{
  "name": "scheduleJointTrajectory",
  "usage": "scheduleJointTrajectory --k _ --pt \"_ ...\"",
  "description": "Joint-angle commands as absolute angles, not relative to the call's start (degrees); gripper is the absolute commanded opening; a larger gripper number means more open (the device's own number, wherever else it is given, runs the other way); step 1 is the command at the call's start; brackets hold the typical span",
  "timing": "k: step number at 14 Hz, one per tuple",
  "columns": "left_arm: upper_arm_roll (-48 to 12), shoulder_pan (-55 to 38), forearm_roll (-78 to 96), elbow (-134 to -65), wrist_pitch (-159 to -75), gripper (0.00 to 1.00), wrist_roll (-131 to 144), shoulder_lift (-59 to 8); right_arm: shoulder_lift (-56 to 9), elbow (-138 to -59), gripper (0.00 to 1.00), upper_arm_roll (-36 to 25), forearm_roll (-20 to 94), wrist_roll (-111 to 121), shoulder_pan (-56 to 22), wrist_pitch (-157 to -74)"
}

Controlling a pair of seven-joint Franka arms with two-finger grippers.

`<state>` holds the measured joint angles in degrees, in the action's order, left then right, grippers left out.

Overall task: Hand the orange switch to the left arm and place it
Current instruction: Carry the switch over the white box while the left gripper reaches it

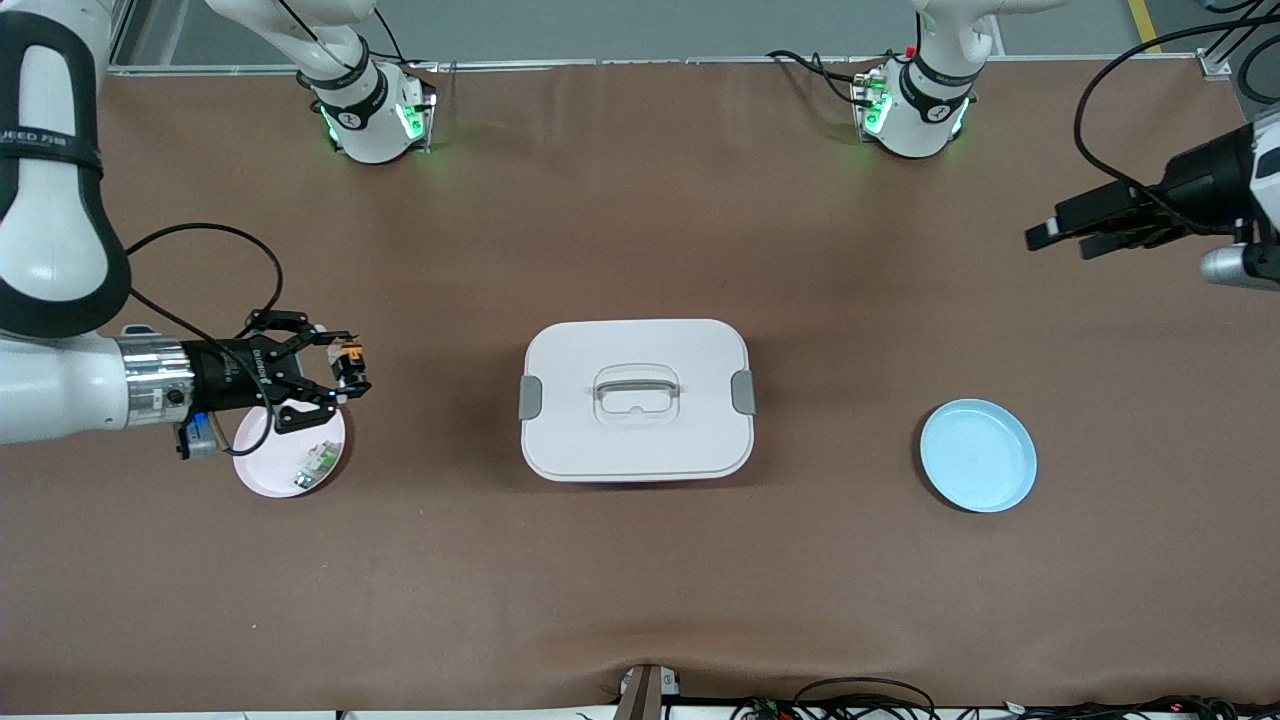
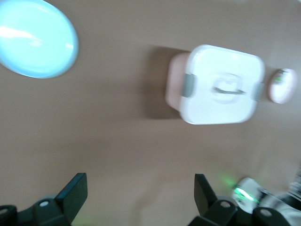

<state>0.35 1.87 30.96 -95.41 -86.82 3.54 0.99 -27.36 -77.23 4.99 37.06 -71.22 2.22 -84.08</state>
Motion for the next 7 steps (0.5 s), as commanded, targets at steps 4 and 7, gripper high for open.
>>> scheduleJointTrajectory --k 4,7 --pt "-3.2 1.7 44.3 -104.4 -94.4 1.00 3.3 2.5 -27.0 -73.6 0.00 5.1 39.8 -84.2 -4.1 -86.9" --pt "-9.6 1.7 49.1 -108.4 -104.1 1.00 6.4 3.3 -26.9 -73.5 0.00 5.3 39.7 -88.2 -6.6 -88.1"
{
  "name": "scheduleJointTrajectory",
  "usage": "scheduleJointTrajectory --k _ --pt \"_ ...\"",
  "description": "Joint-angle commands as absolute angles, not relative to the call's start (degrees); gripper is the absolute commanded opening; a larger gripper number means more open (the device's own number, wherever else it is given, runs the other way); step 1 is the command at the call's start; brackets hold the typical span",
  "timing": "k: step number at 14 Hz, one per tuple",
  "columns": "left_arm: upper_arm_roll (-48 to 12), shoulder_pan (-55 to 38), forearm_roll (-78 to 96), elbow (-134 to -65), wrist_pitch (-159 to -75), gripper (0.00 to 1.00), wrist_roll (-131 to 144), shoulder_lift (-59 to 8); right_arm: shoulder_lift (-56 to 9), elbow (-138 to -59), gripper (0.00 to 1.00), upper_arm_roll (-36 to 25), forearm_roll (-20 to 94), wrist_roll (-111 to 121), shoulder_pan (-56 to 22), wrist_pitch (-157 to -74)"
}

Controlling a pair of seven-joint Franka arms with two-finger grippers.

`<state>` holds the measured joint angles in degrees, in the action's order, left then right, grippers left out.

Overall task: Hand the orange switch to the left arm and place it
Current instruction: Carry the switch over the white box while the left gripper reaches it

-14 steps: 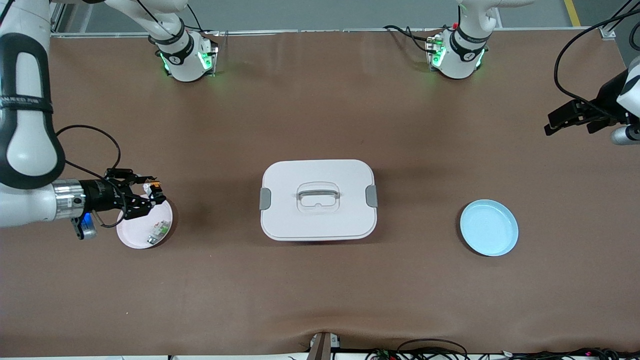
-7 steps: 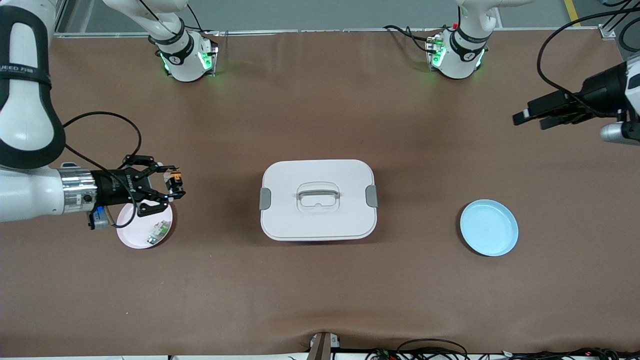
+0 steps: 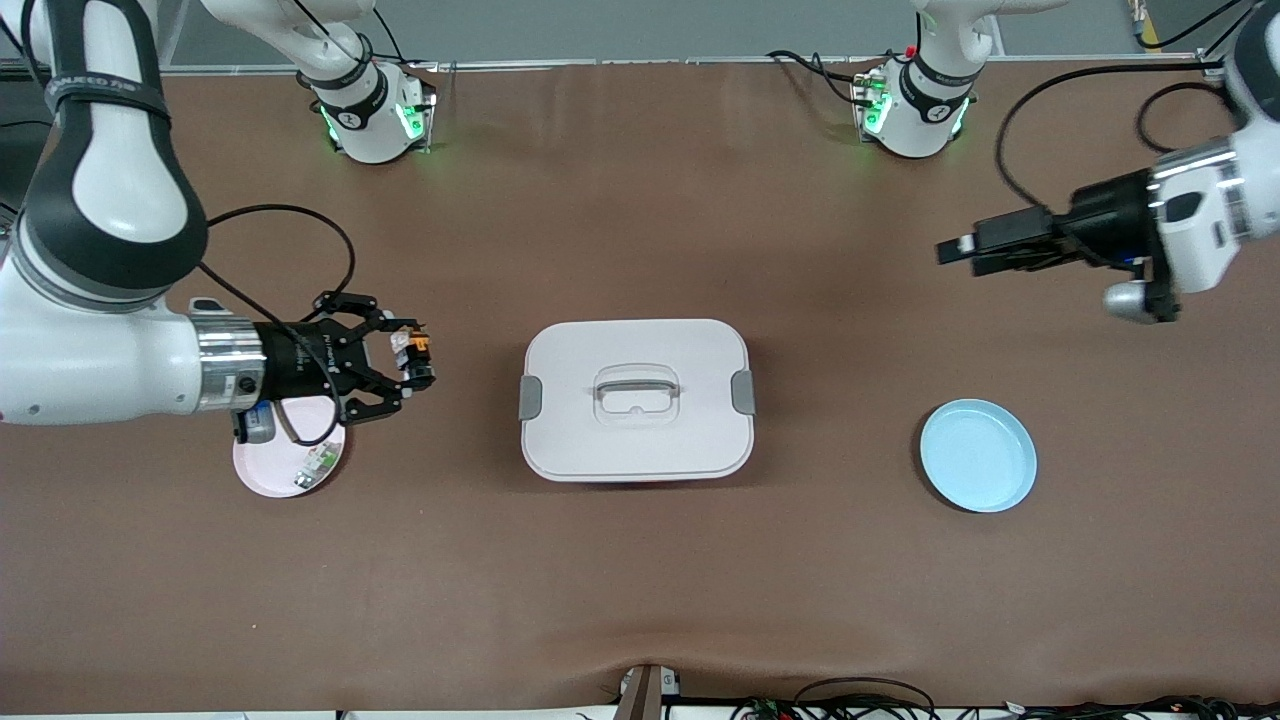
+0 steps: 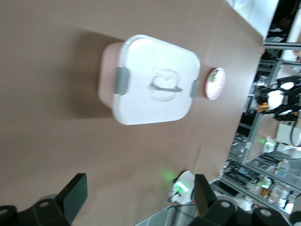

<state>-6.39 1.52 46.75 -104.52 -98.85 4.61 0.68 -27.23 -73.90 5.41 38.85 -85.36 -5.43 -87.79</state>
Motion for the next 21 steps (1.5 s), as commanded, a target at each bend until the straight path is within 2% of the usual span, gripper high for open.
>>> scheduleJointTrajectory --k 1,4,10,13,18,21 --pt "-12.6 1.8 49.2 -110.0 -109.1 1.00 8.3 3.3 -26.9 -73.5 0.00 5.2 39.7 -89.0 -7.4 -88.1" --pt "-21.9 1.6 53.1 -114.2 -126.4 1.00 13.5 1.2 -26.9 -73.5 0.00 4.9 39.6 -92.1 -9.8 -88.2" --pt "-33.2 -1.1 60.3 -114.2 -144.6 1.00 19.2 -4.6 -26.2 -73.5 0.00 5.0 39.0 -94.2 -12.4 -90.9" --pt "-33.9 -5.8 61.7 -113.6 -151.7 1.00 23.3 -5.9 -26.2 -73.5 0.00 4.9 38.8 -96.4 -14.5 -93.5" --pt "-33.9 -9.9 61.5 -109.3 -153.1 1.00 26.8 -8.6 -26.7 -73.6 0.00 4.6 36.8 -99.0 -19.4 -97.9" --pt "-34.0 -13.0 61.5 -108.6 -157.7 1.00 26.9 -10.3 -26.8 -73.7 0.00 4.6 36.0 -99.4 -20.9 -99.1"
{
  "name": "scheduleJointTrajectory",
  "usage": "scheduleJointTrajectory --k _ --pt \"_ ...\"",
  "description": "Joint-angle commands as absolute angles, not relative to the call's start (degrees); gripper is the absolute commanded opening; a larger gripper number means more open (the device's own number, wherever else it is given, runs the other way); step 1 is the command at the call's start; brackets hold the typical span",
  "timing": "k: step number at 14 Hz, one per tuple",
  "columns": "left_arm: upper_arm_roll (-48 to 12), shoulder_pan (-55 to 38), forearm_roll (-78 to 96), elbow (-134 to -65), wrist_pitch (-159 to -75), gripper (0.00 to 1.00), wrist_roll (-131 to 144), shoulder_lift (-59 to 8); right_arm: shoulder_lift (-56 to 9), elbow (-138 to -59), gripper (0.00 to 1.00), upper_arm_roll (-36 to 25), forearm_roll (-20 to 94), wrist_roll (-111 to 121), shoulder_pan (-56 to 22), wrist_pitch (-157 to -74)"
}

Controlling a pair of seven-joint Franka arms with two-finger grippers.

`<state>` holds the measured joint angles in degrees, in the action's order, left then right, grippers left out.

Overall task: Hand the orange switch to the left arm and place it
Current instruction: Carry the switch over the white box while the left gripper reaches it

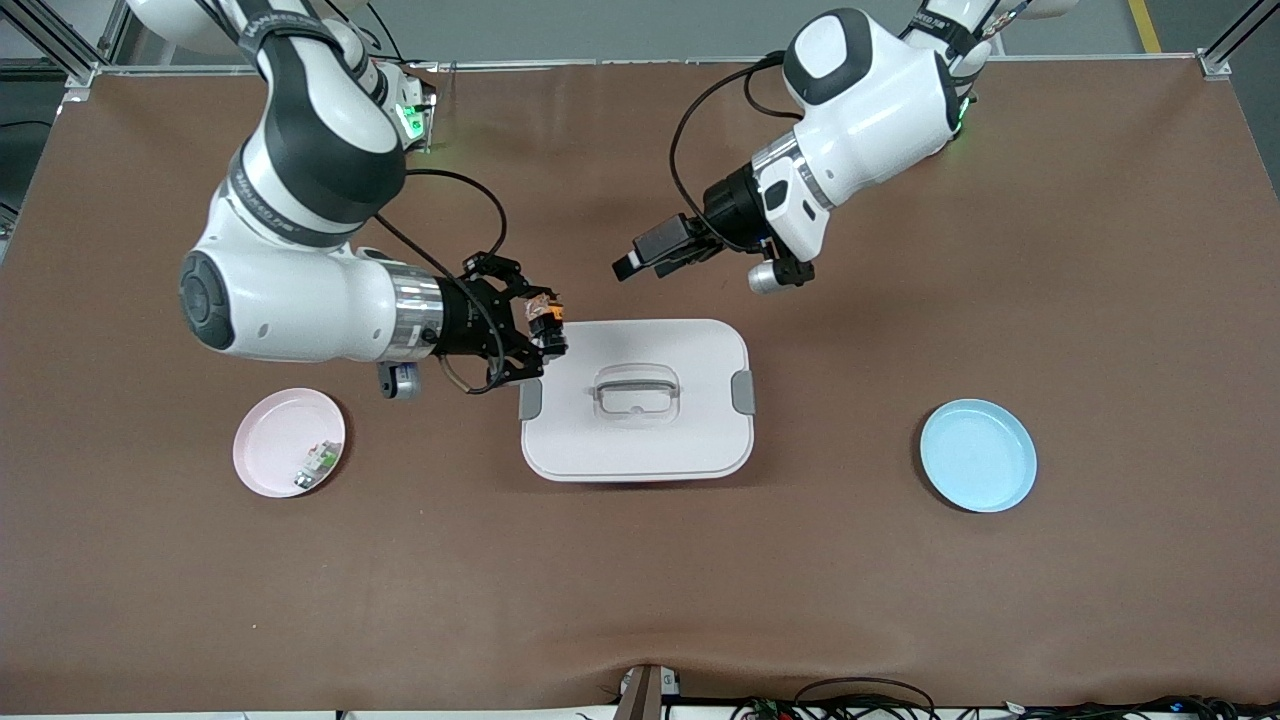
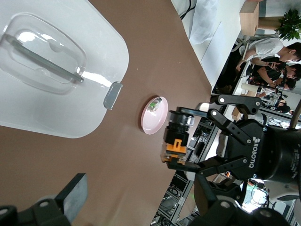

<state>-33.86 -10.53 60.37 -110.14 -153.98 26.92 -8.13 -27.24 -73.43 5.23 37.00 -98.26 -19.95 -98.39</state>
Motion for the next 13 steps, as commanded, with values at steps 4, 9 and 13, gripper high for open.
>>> scheduleJointTrajectory --k 4,9,13 --pt "-34.0 -16.7 61.6 -107.7 -163.9 1.00 27.7 -13.6 -26.8 -73.7 0.00 4.6 35.2 -99.4 -21.5 -99.4" --pt "-33.9 -20.8 61.5 -104.9 -170.5 1.00 27.9 -18.5 -26.8 -73.7 0.00 4.6 34.9 -100.1 -22.1 -99.9" --pt "-33.9 -22.0 61.3 -102.8 -172.0 1.00 27.8 -21.0 -26.8 -73.7 0.00 4.6 34.9 -100.1 -22.4 -100.4"
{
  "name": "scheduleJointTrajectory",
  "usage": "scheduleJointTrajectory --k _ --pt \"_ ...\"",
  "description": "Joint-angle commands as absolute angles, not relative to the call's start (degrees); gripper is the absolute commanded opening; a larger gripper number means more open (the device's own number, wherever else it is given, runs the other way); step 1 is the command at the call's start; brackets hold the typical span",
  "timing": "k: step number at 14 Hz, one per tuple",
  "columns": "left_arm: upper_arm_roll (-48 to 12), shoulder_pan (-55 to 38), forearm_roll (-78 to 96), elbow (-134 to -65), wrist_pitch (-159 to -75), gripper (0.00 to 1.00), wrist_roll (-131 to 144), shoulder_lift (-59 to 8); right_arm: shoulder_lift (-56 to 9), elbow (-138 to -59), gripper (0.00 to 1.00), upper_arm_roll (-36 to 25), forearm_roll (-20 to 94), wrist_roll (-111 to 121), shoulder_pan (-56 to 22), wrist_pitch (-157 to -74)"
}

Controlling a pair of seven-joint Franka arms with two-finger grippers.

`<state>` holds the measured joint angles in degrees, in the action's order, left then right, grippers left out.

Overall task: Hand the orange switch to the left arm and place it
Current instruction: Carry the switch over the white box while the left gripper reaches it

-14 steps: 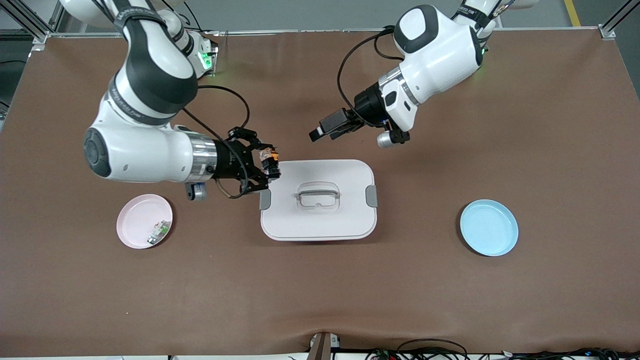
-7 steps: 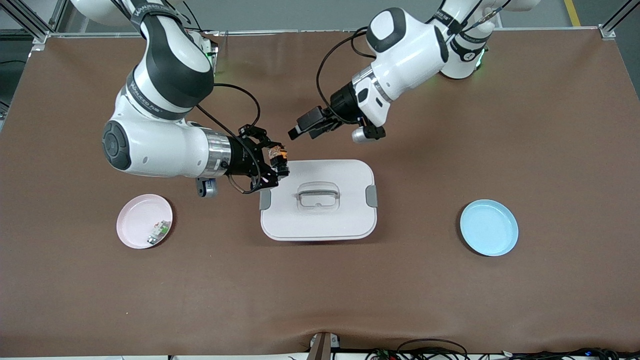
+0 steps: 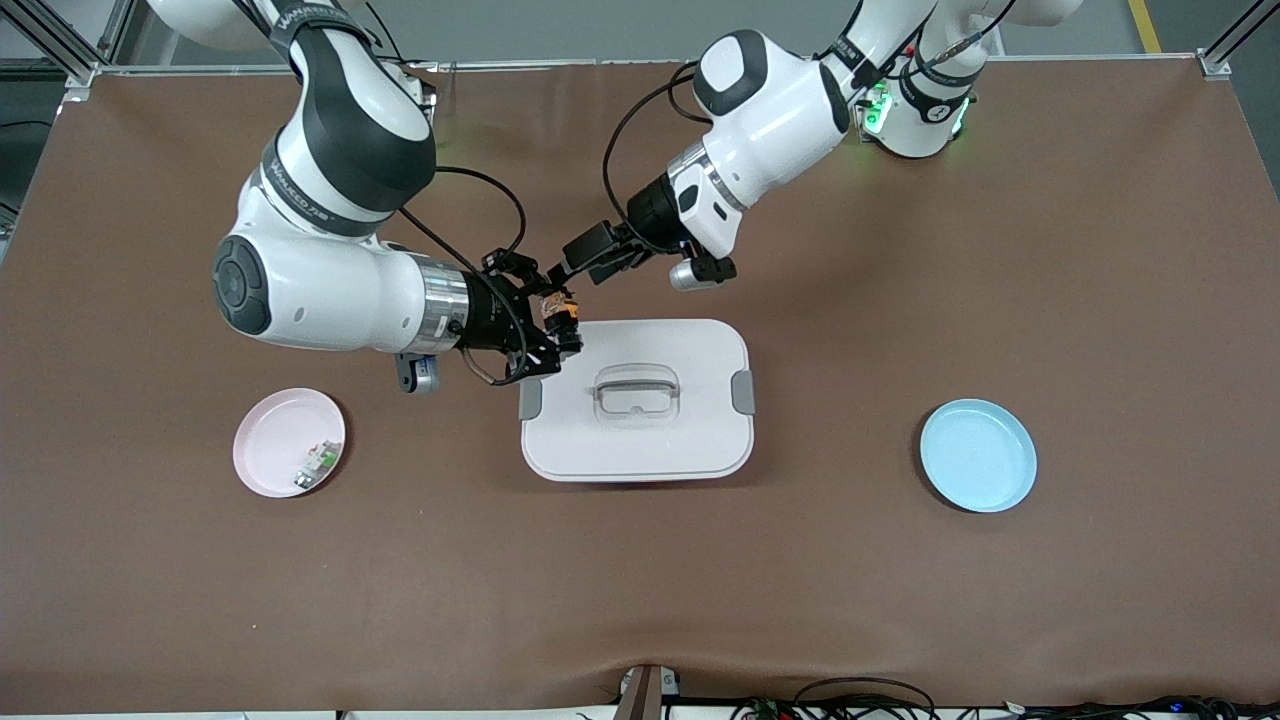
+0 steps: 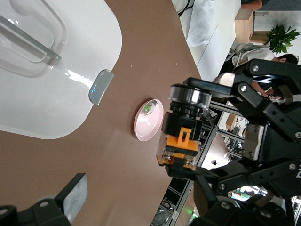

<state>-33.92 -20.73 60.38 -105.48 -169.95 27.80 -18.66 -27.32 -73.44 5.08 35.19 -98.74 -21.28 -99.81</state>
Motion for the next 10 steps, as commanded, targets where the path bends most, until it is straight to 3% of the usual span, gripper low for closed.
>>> scheduleJointTrajectory --k 1,10 --pt "-33.8 -22.1 61.2 -102.0 -173.1 1.00 27.8 -22.0 -26.8 -73.7 0.00 4.6 34.6 -100.0 -22.4 -100.3" --pt "-33.3 -20.7 61.1 -101.0 -173.6 1.00 27.0 -23.2 -27.2 -74.2 0.00 4.6 32.3 -100.1 -25.2 -100.3"
